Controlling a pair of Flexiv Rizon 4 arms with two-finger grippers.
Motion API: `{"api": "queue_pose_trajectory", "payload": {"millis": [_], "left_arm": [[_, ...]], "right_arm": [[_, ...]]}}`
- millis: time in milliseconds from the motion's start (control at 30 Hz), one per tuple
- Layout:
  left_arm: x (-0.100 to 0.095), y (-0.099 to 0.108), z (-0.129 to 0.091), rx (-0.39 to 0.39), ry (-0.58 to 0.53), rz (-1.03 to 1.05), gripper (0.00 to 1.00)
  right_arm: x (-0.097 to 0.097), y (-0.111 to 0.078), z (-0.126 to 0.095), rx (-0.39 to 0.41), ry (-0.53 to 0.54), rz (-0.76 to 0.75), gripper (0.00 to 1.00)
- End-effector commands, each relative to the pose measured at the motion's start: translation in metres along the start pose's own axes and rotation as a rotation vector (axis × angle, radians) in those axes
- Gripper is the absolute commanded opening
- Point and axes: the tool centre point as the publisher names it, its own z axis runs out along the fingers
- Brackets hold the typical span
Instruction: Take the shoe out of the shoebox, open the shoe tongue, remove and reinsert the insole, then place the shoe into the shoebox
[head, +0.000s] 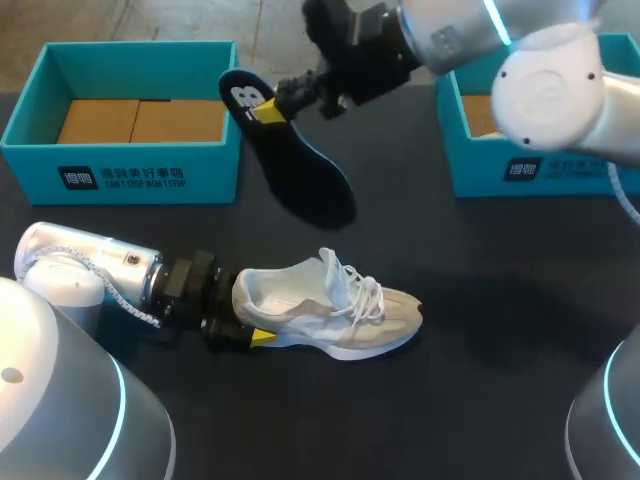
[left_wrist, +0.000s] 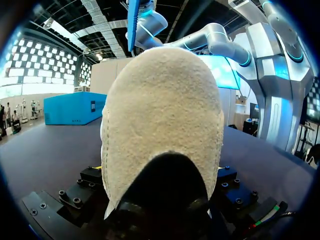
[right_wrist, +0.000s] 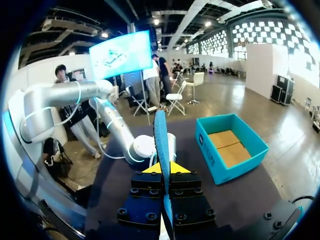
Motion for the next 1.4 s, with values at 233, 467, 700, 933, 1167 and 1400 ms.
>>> {"api": "queue_pose_trajectory", "payload": {"millis": [233,467,700,933,1167,1400], "left_arm": [[-0.001,0.004,0.0,0.0,-0.001,0.0,0.0],[-0.001,0.004,0.0,0.0,-0.001,0.0,0.0],[-0.001,0.004,0.0,0.0,-0.001,0.0,0.0],[-0.001,0.004,0.0,0.0,-0.001,0.0,0.0],[-0.001,0.004,0.0,0.0,-0.001,0.0,0.0],[-0.001,0.004,0.0,0.0,-0.001,0.0,0.0]], "right_arm": [[0.028,-0.017,-0.053,-0.1,-0.116,0.131,0.0],[0.028,-0.017,-0.053,-0.1,-0.116,0.131,0.0],[0.028,-0.017,-0.053,-0.1,-0.116,0.131,0.0],[0.024,-0.014,-0.056,-0.13,-0.089,0.134,0.0],[0.023,-0.012,-0.093,-0.161,-0.063,0.148,0.0],[0.027,-0.008,-0.125,-0.14,-0.108,0.167,0.0]]}}
